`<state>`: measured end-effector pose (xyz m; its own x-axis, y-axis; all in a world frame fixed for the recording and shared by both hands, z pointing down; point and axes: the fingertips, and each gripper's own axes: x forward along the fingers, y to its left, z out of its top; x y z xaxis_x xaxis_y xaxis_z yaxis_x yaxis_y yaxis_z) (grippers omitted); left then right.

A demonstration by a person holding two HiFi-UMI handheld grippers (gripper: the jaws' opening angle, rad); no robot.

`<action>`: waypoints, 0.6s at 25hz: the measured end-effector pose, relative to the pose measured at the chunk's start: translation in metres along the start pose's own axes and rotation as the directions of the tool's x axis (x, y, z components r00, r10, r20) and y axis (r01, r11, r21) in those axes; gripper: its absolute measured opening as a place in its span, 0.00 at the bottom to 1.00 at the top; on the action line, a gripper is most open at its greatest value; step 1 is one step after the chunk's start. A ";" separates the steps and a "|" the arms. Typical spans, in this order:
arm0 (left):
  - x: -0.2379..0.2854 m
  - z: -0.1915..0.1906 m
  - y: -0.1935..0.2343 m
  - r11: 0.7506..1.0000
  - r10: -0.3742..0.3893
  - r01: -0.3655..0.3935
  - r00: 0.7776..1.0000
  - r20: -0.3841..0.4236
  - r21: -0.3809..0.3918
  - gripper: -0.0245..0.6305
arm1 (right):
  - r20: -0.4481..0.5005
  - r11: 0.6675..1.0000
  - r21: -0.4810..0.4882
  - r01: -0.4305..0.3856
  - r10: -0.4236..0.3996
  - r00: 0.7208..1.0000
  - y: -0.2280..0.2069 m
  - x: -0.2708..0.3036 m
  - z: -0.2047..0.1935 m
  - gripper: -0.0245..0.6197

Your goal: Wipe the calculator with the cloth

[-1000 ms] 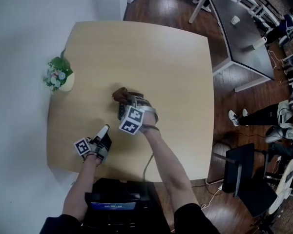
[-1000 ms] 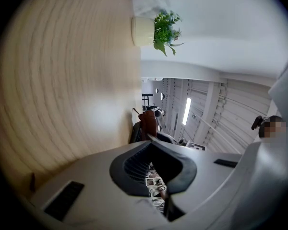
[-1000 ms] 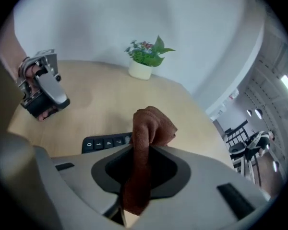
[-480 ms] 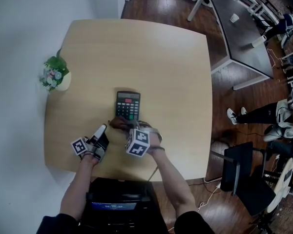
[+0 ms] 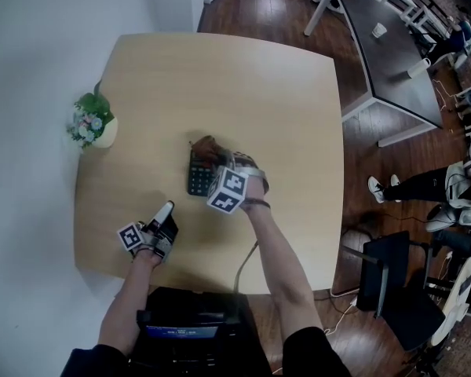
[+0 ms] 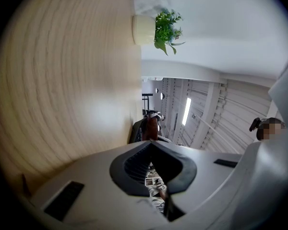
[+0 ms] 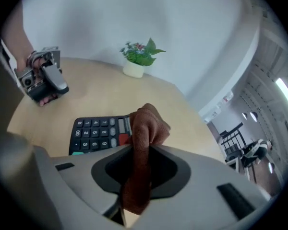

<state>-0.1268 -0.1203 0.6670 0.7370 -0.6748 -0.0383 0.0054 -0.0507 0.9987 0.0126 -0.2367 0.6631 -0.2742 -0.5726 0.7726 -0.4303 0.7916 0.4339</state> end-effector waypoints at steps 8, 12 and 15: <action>-0.001 0.002 0.001 1.000 -0.004 0.004 1.000 -0.013 -0.003 0.04 | -0.054 0.974 -0.172 -0.146 0.138 0.989 0.098 -0.025 -0.012 0.18; 0.000 0.000 0.000 1.000 -0.005 0.005 1.000 -0.023 -0.001 0.04 | -0.094 0.936 -0.208 -0.284 0.270 0.958 0.147 -0.045 -0.032 0.18; 0.000 0.000 0.000 1.000 -0.005 0.004 1.000 -0.030 -0.005 0.04 | -0.025 0.948 -0.072 -0.310 0.309 0.951 0.138 -0.056 -0.032 0.17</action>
<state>-0.1268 -0.1201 0.6671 0.7567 -0.6525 -0.0419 0.0119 -0.0503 0.9987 -0.0037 -0.0886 0.6941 -0.3722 -0.2940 0.8804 -0.2611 0.9434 0.2047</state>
